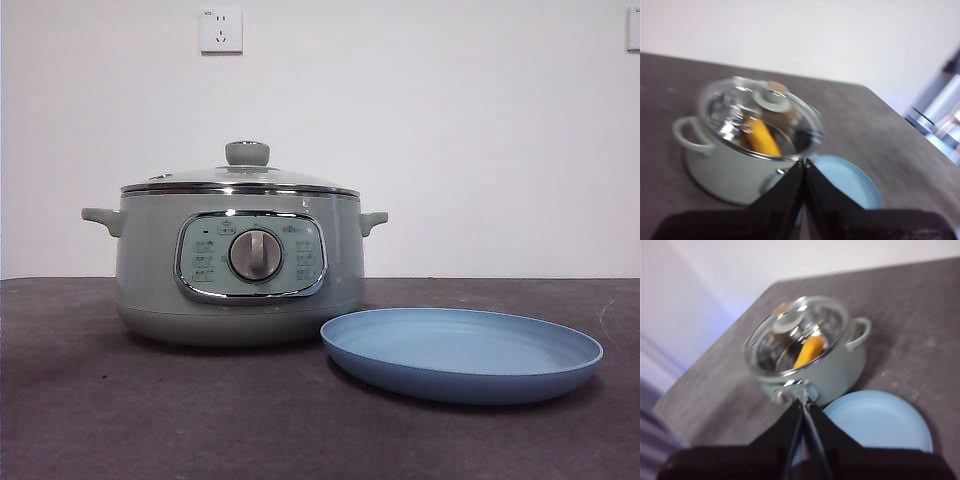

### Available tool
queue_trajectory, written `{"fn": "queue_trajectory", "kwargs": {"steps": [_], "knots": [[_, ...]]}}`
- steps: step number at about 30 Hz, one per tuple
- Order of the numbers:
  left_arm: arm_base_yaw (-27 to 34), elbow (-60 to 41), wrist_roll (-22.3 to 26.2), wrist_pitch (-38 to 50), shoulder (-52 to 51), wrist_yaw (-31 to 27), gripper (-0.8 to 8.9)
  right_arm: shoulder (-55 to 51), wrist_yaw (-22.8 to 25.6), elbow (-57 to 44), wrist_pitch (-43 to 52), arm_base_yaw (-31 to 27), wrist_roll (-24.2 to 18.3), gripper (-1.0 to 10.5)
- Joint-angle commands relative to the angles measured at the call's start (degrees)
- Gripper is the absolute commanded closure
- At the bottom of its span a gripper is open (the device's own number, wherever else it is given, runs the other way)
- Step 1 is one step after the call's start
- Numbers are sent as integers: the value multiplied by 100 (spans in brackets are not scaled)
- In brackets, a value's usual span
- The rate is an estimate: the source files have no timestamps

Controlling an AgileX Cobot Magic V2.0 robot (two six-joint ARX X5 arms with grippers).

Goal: Take the corn out from the steamer,put the corn on the plate,close the lid

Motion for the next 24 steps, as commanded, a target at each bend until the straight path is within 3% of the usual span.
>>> {"fn": "queue_trajectory", "kwargs": {"steps": [1, 8, 18, 20, 22, 23, 24], "knots": [[4, 345, 393, -358, 293, 267, 819, 396, -223, 660, -728, 39, -710, 958], [4, 1099, 953, -1268, 844, 402, 820, 977, -271, 1495, -2197, 212, -1620, 958], [4, 1331, 1150, -1578, 949, 382, 807, 1019, -260, 1497, -2371, 422, -1652, 909], [4, 1329, 1145, -1589, 949, 398, 688, 1019, -260, 1497, -2371, 422, -1633, 745], [4, 1331, 1139, -1591, 949, 404, 452, 1019, -258, 1497, -2371, 422, -1617, 565], [4, 1331, 1123, -1591, 949, 402, 284, 1019, -258, 1497, -2371, 422, -1591, 445], [4, 1331, 1123, -1596, 949, 402, 214, 1019, -258, 1497, -2371, 422, -1587, 377]]}}
